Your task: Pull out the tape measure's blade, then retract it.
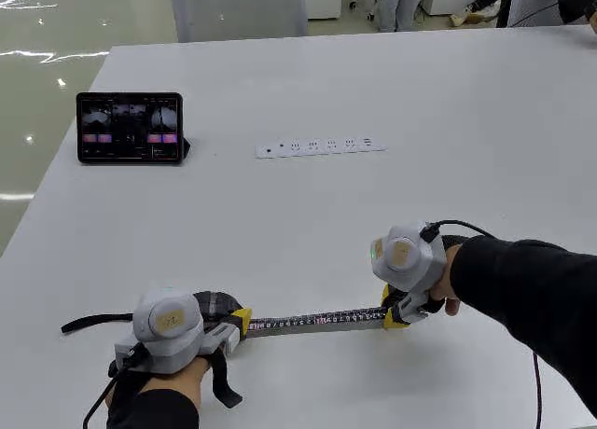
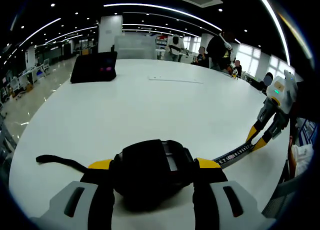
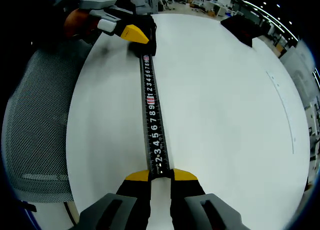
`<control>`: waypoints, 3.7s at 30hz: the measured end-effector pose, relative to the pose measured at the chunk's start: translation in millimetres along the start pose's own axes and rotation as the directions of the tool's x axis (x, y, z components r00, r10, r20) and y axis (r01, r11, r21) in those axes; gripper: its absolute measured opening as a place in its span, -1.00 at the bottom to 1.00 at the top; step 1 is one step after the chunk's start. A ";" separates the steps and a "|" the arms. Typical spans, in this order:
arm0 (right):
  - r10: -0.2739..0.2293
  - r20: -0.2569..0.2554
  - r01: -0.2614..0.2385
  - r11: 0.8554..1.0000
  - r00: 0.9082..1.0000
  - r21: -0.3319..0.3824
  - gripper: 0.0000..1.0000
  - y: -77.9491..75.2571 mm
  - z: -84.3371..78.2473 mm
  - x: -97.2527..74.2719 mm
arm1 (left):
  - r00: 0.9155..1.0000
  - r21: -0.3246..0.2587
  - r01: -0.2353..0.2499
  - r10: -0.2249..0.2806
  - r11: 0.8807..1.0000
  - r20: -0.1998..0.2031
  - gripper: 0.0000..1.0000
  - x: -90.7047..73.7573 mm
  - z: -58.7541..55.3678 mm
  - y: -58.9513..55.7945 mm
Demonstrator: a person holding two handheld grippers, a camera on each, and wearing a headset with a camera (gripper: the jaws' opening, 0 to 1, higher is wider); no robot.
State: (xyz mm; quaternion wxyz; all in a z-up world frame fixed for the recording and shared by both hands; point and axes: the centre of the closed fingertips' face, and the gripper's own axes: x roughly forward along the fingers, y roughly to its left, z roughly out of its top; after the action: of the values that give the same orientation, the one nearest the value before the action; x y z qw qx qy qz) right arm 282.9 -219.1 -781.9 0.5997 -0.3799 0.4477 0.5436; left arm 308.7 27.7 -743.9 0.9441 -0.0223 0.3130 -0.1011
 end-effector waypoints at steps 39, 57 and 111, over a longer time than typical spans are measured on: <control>0.000 0.002 0.000 1.000 1.000 -0.015 -0.79 -0.4 18.0 6.0 | 1.000 -0.001 0.012 -0.012 1.000 -0.004 0.17 1.8 -0.7 0.6; -0.014 0.007 0.014 1.000 1.000 0.009 -0.79 0.3 26.1 8.4 | 0.999 -0.012 0.019 -0.019 1.000 -0.027 0.17 1.7 -2.4 0.2; -0.003 0.009 0.003 1.000 1.000 -0.005 -0.79 2.2 54.3 19.0 | 0.998 -0.024 0.033 -0.035 0.999 -0.056 0.18 3.1 -2.9 0.3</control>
State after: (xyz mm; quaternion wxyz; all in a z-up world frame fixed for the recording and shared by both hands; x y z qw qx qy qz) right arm 287.6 -161.8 -783.0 0.6018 -0.3796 0.4431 0.5454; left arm 309.5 27.4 -748.0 0.9327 -0.0357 0.3404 -0.1140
